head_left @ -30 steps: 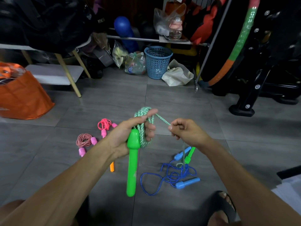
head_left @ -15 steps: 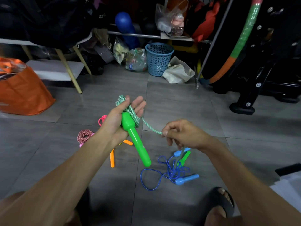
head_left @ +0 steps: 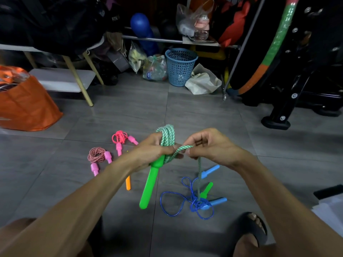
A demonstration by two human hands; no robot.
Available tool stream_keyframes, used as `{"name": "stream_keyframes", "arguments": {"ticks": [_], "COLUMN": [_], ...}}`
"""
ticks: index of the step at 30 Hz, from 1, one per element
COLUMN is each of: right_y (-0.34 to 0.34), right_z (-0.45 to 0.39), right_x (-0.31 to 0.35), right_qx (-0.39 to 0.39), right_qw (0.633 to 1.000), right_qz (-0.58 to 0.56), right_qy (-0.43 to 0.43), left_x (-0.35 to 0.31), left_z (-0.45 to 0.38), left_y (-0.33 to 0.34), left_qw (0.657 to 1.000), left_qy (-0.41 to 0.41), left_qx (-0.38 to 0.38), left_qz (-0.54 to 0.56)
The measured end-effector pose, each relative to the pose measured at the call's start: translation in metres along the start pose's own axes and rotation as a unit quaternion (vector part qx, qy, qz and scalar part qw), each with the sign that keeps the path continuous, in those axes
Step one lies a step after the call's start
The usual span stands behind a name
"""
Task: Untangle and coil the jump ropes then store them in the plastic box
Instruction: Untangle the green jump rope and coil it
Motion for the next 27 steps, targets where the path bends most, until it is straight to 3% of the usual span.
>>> {"name": "stream_keyframes", "arguments": {"ticks": [6,10,15,20,24,27], "right_y": [-0.031,-0.038,-0.053,-0.053,-0.058,-0.046], "right_z": [0.007,0.006,0.003,-0.001,0.009,0.008], "right_x": [0.011,0.010,-0.010,-0.054,-0.090,-0.078], "right_qx": [-0.147,-0.183,-0.200,-0.131,-0.108,-0.112], "right_qw": [0.986,0.978,0.978,0.988,0.967,0.979], "right_qz": [0.026,0.067,0.021,0.020,0.093,-0.059], "right_qy": [-0.067,-0.075,-0.049,0.078,0.210,0.160], "left_x": [0.009,0.007,-0.002,-0.007,-0.007,-0.006], "left_z": [0.003,0.011,0.014,0.014,0.011,0.008], "left_y": [0.023,0.035,0.025,0.009,0.000,-0.005], "left_qw": [0.991,0.977,0.956,0.932,0.914,0.915], "left_qy": [-0.066,-0.061,-0.010,0.047,0.063,0.064], "left_qx": [0.103,0.181,0.199,0.140,0.091,0.027], "left_qz": [0.057,0.091,0.214,0.330,0.391,0.397]}}
Point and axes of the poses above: each hand's wrist, its own z-axis away from the middle knuckle, its own y-axis out of the palm, x = y × z, the point moved 8 cm from there along -z, towards the middle knuckle, and after that the axes turned 11 degrees about x, right-handed, at the moved point
